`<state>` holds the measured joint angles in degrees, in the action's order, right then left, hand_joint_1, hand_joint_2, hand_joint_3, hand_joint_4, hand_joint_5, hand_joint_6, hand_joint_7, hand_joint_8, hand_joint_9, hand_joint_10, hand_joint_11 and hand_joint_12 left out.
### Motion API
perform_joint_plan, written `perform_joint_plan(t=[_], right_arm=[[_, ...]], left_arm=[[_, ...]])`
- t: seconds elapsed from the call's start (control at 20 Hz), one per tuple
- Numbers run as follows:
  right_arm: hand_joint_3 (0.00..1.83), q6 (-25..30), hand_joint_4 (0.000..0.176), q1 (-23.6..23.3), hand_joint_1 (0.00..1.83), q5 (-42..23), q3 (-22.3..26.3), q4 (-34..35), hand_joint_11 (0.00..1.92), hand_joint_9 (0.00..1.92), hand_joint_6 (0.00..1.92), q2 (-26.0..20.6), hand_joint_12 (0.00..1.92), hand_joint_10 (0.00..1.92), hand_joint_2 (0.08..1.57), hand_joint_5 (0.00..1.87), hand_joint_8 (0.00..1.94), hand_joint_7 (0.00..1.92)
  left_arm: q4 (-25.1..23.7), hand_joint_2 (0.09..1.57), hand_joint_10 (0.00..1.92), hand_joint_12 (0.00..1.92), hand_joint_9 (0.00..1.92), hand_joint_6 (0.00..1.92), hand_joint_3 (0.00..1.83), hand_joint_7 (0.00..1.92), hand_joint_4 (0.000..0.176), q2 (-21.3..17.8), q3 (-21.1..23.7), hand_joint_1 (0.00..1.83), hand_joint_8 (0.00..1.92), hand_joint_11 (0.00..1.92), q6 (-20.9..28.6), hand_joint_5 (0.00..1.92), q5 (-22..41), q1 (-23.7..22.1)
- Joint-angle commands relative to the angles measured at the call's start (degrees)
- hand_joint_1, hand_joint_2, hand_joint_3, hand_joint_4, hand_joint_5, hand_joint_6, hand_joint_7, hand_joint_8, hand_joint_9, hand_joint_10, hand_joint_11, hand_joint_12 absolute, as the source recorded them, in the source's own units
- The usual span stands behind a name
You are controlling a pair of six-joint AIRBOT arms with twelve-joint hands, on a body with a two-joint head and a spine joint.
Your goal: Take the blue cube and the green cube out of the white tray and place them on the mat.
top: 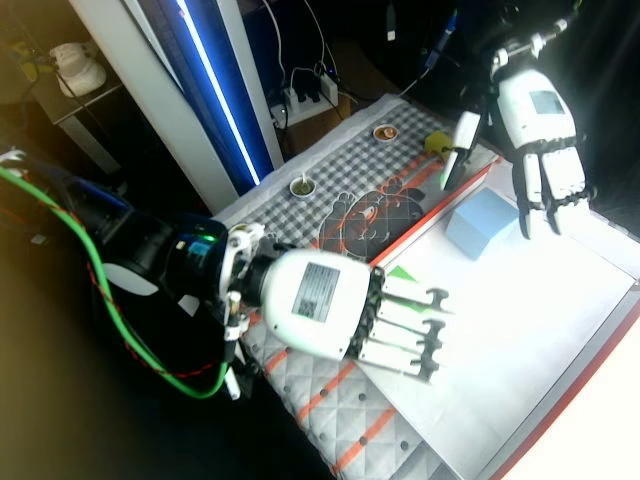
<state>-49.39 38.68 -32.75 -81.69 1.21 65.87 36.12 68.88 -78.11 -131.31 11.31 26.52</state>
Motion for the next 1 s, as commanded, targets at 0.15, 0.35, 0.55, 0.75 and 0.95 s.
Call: perform_joint_plan(t=[0.15,0.35,0.55,0.75,0.95], right_arm=[[0.0,0.0,0.117,-1.5,0.71,-5.4,-0.9,0.6,0.0,0.2,0.0,1.0,0.63,0.0,1.03,0.2,0.0,0.21],[0.0,0.0,0.101,-1.6,0.72,-4.4,-1.5,0.6,0.0,0.15,0.0,1.6,0.48,0.0,1.03,0.18,0.0,0.18],[0.0,0.1,0.142,-1.6,0.61,-4.3,-1.4,0.8,0.06,0.36,0.0,1.7,0.87,0.01,1.0,0.17,0.0,0.3],[0.0,0.1,0.0,-1.6,0.68,-4.2,-1.3,0.8,0.69,1.19,0.02,1.8,1.28,0.15,1.02,0.56,0.06,1.15],[0.0,0.1,0.073,-1.6,1.01,-4.2,-1.4,1.2,1.04,1.28,0.69,2.2,1.57,1.01,1.08,1.01,0.07,1.51]], left_arm=[[0.6,1.03,0.01,0.08,0.14,0.01,0.01,0.17,0.176,1.6,-2.4,0.93,0.01,0.14,0.1,0.21,3.2,-1.3],[0.6,1.07,0.01,0.08,0.18,0.0,0.01,0.21,0.176,2.6,-3.4,0.95,0.0,0.13,0.1,0.23,2.3,-1.5],[1.6,1.05,0.01,0.1,0.24,0.0,0.0,0.28,0.176,2.9,-3.5,0.99,0.01,0.15,0.1,0.25,2.2,-1.3],[3.8,1.09,0.01,0.09,0.4,0.03,0.0,0.66,0.116,3.0,-3.7,0.95,0.03,0.15,0.1,0.7,2.3,-0.8],[5.9,1.2,0.03,0.12,0.69,1.2,0.01,0.82,0.03,3.2,-3.6,1.16,1.29,0.22,0.1,0.8,3.8,-0.6]])
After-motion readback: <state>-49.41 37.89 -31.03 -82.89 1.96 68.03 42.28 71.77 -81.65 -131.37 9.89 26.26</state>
